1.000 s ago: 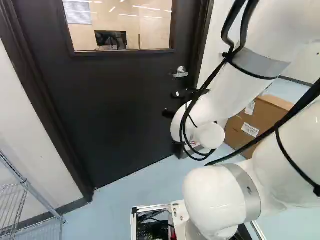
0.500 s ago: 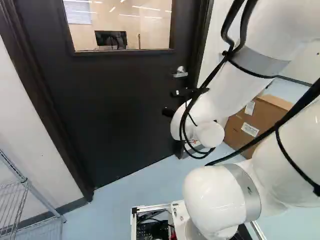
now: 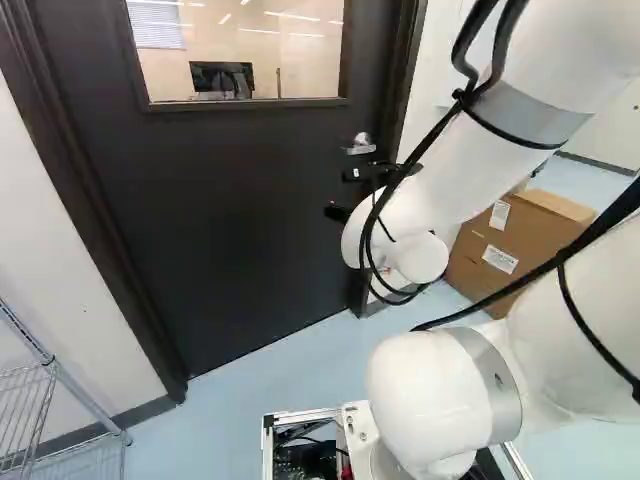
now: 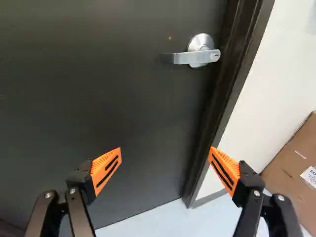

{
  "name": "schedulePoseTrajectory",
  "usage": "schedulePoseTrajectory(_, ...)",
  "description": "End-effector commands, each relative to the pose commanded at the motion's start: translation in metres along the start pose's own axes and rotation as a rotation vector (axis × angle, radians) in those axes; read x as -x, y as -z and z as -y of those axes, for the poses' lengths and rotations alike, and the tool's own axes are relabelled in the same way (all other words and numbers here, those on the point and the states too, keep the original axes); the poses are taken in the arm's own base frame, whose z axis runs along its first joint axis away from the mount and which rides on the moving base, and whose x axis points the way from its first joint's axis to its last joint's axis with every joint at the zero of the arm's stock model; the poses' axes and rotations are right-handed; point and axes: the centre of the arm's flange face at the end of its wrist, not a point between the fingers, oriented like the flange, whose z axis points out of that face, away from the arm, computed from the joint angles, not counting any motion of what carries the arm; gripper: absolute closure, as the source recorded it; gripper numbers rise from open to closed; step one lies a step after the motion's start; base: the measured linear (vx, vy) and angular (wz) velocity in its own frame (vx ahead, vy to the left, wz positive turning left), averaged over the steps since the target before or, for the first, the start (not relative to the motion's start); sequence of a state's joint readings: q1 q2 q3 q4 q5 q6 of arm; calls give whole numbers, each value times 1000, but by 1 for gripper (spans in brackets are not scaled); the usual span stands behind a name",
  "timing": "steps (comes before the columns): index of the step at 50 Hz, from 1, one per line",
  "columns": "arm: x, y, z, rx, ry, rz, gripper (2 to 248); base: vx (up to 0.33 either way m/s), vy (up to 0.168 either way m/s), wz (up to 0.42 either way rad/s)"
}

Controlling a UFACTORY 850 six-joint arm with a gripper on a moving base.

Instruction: Open the door and move inside

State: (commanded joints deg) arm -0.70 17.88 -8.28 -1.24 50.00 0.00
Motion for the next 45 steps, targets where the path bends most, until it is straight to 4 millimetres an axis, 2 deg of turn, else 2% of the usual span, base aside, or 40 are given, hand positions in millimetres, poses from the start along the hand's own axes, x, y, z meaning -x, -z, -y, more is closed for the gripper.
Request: schedulePoseTrajectory(45, -50, -12, 0, -99, 123, -127, 3, 0, 0, 0)
